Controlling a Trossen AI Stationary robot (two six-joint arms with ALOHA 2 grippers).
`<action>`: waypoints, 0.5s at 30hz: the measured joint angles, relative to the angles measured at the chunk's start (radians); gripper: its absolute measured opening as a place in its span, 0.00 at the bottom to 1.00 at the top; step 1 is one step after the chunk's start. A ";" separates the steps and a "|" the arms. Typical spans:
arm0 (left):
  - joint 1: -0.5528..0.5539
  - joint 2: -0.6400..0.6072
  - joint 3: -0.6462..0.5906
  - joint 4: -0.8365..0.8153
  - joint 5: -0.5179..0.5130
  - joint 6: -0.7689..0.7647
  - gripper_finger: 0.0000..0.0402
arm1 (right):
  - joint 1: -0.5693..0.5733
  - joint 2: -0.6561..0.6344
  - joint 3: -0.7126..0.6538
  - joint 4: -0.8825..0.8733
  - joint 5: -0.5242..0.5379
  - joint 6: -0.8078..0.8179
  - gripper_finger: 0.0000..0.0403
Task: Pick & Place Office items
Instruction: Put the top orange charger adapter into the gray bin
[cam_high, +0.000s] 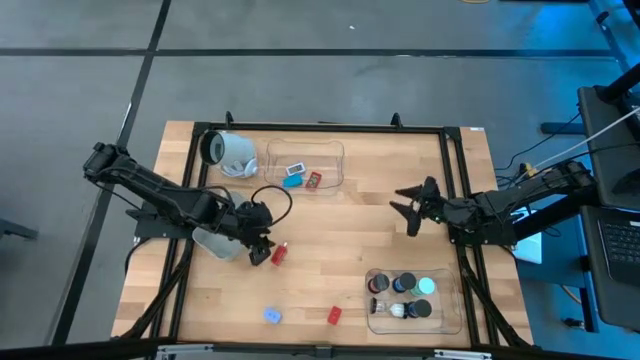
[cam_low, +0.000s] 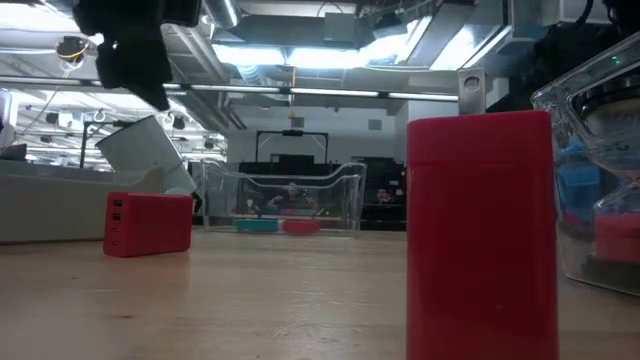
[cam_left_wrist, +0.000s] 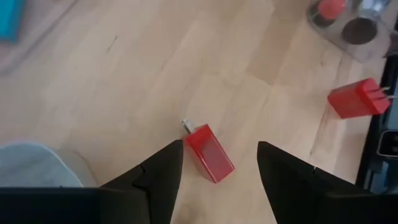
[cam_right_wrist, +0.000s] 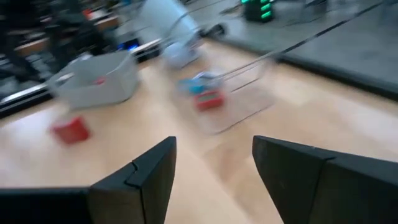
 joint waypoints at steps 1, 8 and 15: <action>-0.006 0.006 0.000 -0.006 0.000 -0.014 0.51 | 0.000 0.000 0.000 0.000 -0.036 0.000 0.53; -0.023 0.101 0.000 0.001 -0.014 -0.076 0.61 | 0.000 0.000 0.000 0.000 -0.223 0.002 0.53; -0.022 0.247 0.000 0.110 -0.005 -0.110 0.69 | 0.000 0.000 0.000 0.000 -0.286 0.002 0.53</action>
